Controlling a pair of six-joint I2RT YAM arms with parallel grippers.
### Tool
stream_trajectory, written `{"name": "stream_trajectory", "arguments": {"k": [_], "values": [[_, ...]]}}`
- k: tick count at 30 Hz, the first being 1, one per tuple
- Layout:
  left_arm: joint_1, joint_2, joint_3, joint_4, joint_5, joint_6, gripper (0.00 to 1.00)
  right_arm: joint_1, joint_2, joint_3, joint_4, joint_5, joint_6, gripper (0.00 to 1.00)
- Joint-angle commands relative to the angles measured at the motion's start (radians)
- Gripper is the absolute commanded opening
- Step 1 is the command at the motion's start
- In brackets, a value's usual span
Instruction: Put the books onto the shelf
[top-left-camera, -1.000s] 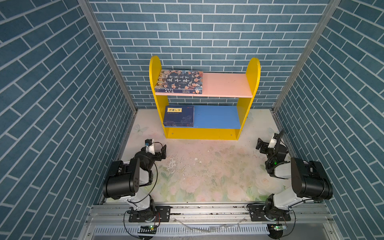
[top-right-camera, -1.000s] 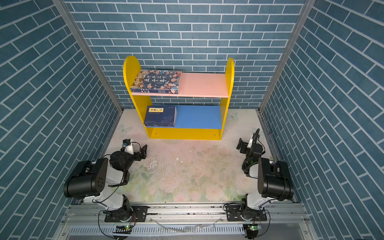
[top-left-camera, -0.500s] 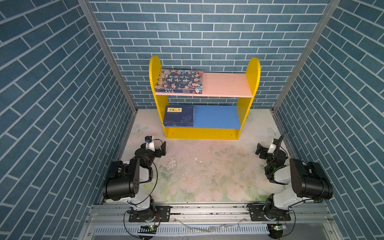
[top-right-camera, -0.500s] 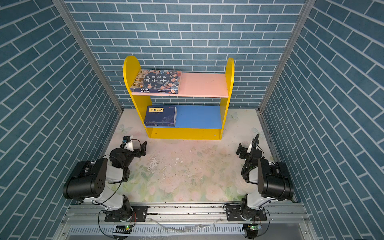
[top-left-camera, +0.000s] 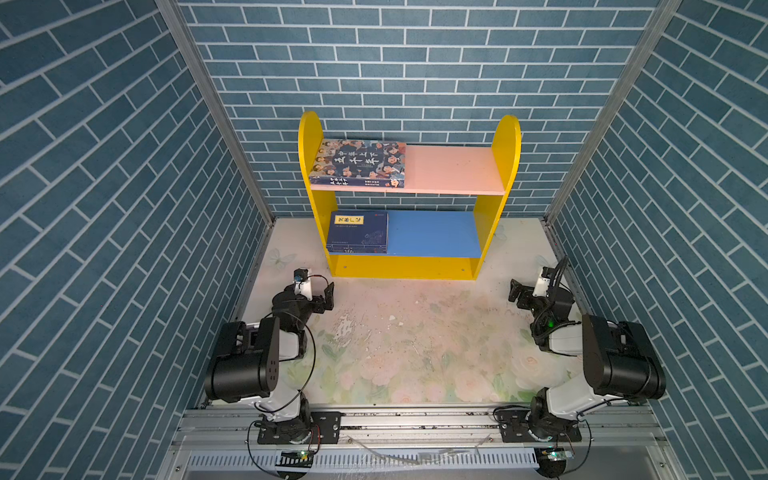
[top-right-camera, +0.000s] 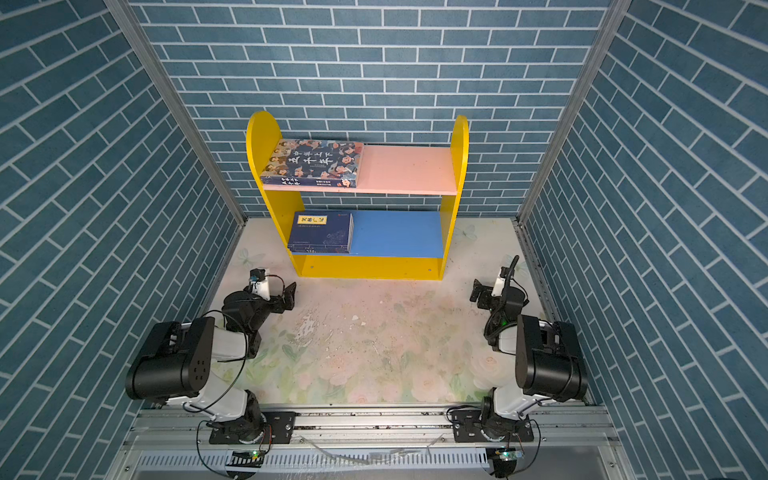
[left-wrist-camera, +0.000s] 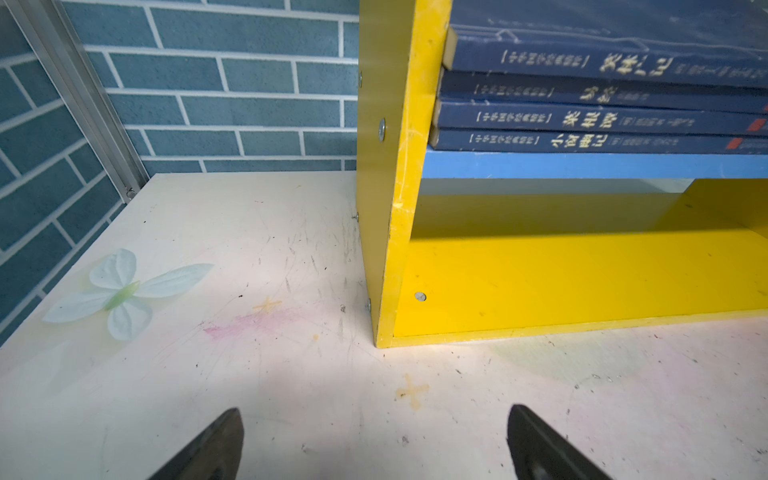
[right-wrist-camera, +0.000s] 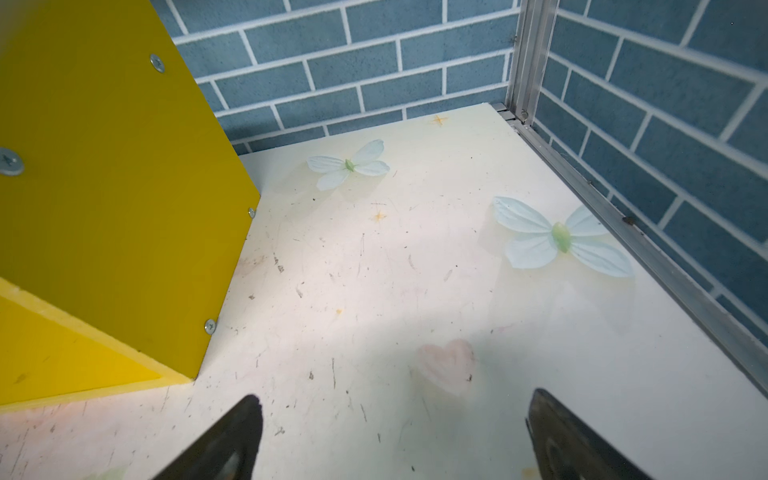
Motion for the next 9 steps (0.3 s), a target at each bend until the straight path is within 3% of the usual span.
{"name": "stream_trajectory", "arguments": {"k": [1, 9], "values": [[-0.006, -0.016, 0.014, -0.011, -0.002, 0.012, 1.00, 0.002, -0.012, 0.005, -0.006, -0.015, -0.054, 0.99], [-0.006, -0.014, 0.015, -0.011, -0.003, 0.012, 1.00, 0.034, -0.014, 0.030, -0.062, 0.036, -0.078, 0.99]]}}
